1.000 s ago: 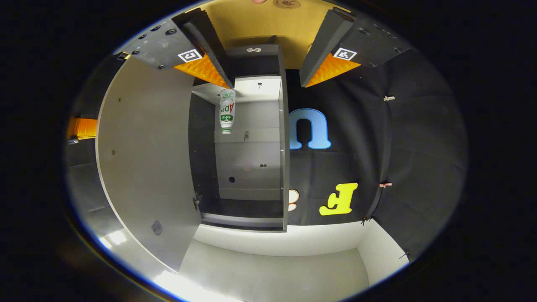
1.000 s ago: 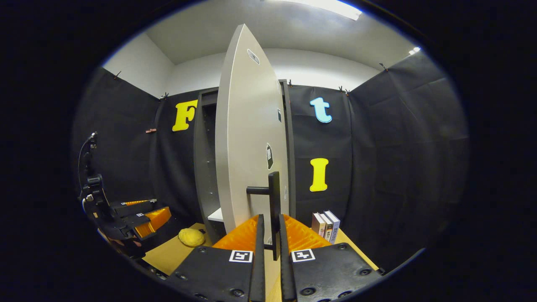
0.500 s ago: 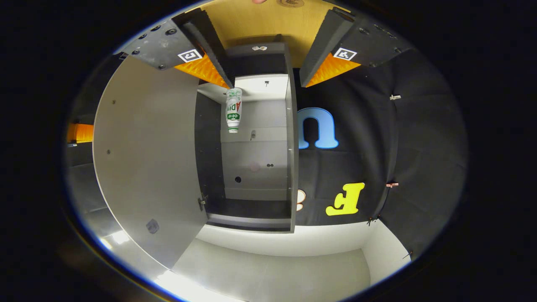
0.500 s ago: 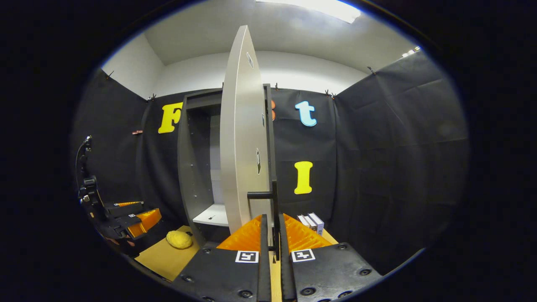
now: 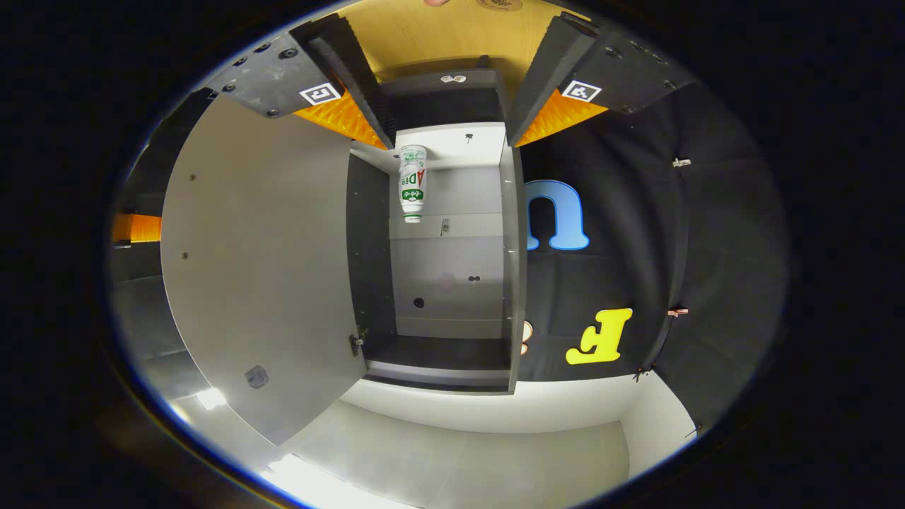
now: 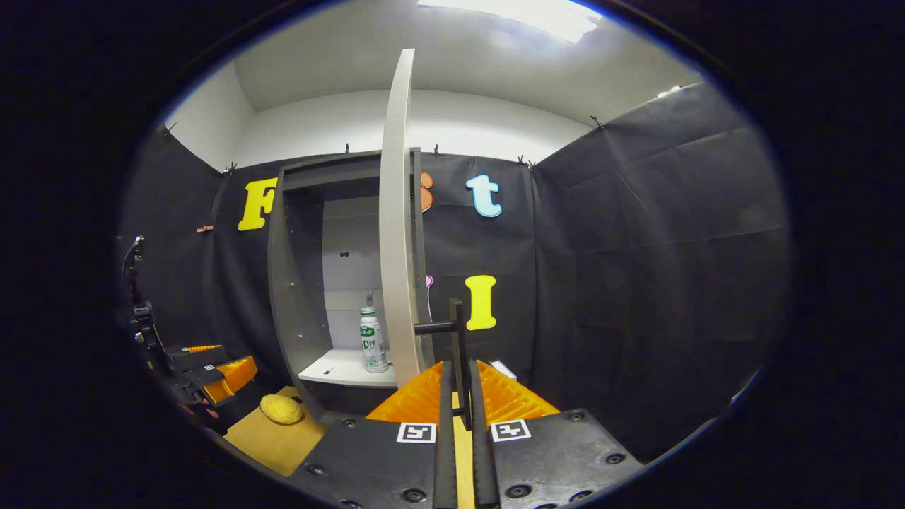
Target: Open the cabinet door with the right hand, grasp the bottle in the cabinet with the left hand and place it on the coaster, then close the cabinet door with the right hand.
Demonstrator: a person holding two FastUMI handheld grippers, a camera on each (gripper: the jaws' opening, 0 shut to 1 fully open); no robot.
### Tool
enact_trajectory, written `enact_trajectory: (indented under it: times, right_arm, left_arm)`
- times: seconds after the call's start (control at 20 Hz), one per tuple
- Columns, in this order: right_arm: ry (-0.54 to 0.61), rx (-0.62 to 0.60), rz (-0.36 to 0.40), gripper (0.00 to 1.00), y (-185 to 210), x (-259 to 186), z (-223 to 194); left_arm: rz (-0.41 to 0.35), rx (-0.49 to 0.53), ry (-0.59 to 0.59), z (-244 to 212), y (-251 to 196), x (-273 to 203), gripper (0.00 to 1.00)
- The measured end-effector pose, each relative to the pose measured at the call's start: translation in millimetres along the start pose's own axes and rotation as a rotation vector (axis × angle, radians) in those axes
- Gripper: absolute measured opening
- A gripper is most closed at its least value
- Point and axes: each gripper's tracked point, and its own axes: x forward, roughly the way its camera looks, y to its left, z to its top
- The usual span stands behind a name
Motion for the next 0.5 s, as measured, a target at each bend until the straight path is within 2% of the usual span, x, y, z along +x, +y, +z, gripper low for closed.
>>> enact_trajectory:
  times: [0.15,0.4,0.5]
  right_arm:
    - [0.007,-0.025,-0.004,0.13,-1.6,-3.8,1.7]
    - [0.003,0.051,0.023,0.13,4.4,-18.2,14.3]
    - [0.002,0.066,0.032,0.37,10.4,-21.9,14.4]
  left_arm:
    - [-0.015,-0.004,-0.001,-0.2,-5.8,3.3,0.98]
    - [-0.041,-0.013,-0.007,2.2,-13.3,18.8,0.98]
    - [-0.053,-0.014,-0.009,2.4,-17.9,32.1,0.97]
